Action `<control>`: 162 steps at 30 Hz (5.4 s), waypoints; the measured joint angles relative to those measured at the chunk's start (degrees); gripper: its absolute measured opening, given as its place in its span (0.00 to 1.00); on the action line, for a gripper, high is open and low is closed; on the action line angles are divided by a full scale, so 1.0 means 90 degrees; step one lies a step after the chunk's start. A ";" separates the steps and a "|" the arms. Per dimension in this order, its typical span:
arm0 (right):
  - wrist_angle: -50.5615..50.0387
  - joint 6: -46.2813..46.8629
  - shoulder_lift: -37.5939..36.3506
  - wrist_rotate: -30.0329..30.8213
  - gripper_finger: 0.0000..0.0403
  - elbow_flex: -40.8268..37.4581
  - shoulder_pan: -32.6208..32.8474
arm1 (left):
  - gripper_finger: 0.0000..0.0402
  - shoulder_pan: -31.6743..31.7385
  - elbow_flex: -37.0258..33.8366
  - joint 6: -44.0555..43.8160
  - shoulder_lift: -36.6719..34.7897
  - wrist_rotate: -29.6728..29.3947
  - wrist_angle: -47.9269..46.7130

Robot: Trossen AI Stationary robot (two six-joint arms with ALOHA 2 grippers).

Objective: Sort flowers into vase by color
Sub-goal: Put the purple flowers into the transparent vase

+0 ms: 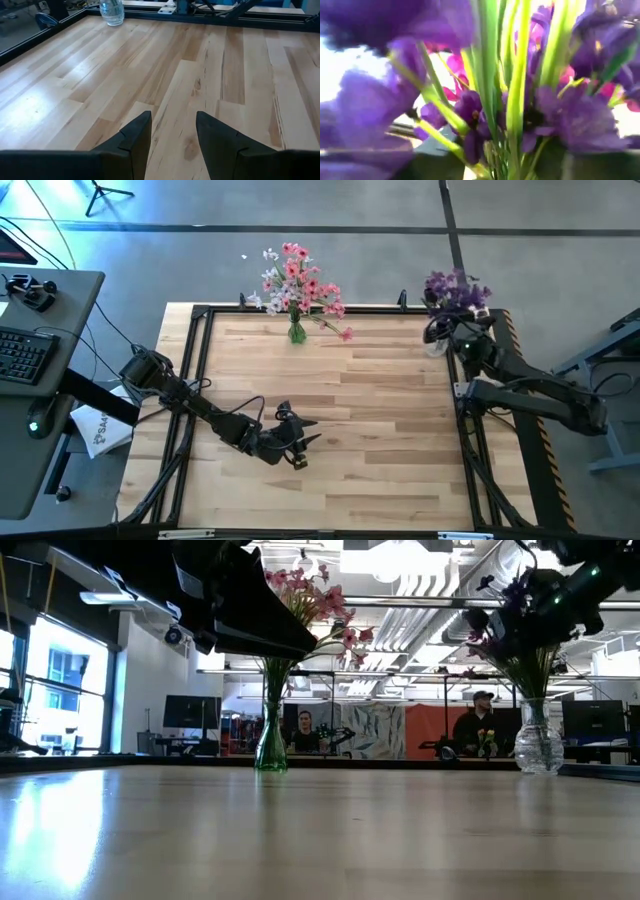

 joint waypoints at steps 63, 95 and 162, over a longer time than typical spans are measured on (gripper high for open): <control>-0.3563 0.0873 0.0642 -0.2380 0.48 0.3661 0.0002 | 0.36 0.0005 0.0000 0.0000 0.0002 0.0066 0.0041; -0.4315 -0.0071 0.1015 -0.2505 0.21 0.5007 0.0002 | 0.36 0.0000 0.0000 0.0000 0.0002 0.0066 0.0046; -0.3884 0.3105 0.1199 0.1321 0.33 0.1394 0.2797 | 0.36 -0.0005 0.0002 0.0068 0.0002 0.0066 0.0189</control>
